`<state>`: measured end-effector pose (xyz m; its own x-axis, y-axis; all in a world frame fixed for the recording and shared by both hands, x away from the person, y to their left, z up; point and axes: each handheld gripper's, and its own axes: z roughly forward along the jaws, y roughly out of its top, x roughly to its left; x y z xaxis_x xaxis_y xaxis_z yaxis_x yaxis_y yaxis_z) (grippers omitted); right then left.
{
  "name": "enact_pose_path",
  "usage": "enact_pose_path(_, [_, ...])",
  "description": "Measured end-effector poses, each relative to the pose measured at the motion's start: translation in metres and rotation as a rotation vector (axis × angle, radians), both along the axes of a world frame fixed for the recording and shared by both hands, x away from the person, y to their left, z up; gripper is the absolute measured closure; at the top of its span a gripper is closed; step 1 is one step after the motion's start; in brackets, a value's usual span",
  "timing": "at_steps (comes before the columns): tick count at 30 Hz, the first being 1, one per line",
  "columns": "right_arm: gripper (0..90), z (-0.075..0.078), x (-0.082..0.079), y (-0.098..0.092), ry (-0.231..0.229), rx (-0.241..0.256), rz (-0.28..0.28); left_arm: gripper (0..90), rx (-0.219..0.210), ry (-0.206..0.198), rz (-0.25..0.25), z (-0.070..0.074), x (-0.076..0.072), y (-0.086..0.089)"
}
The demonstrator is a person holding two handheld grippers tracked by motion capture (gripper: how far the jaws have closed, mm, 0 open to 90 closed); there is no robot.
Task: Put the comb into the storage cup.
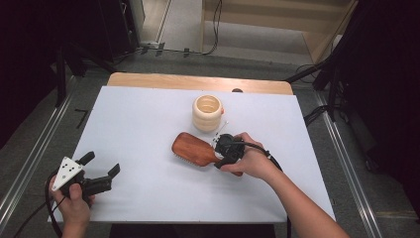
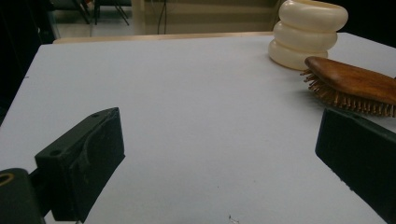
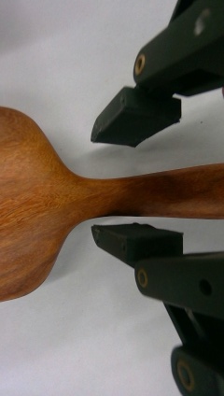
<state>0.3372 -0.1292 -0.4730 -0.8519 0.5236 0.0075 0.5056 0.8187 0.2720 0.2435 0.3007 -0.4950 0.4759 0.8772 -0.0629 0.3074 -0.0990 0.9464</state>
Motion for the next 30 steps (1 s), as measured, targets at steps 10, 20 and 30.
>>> enact_pose_path(10, [68.4,-0.006,0.002,0.006,0.010,-0.020,0.029,1.3,0.003,-0.001,-0.003,0.000,0.000,0.000])
enact_pose_path(20, [69.9,-0.004,-0.007,-0.005,-0.027,0.105,0.028,1.3,0.008,0.002,-0.002,0.000,0.000,-0.001])
enact_pose_path(30, [69.8,-0.002,-0.017,-0.013,-0.039,0.172,0.001,1.3,0.012,0.002,0.000,0.000,0.000,-0.002])
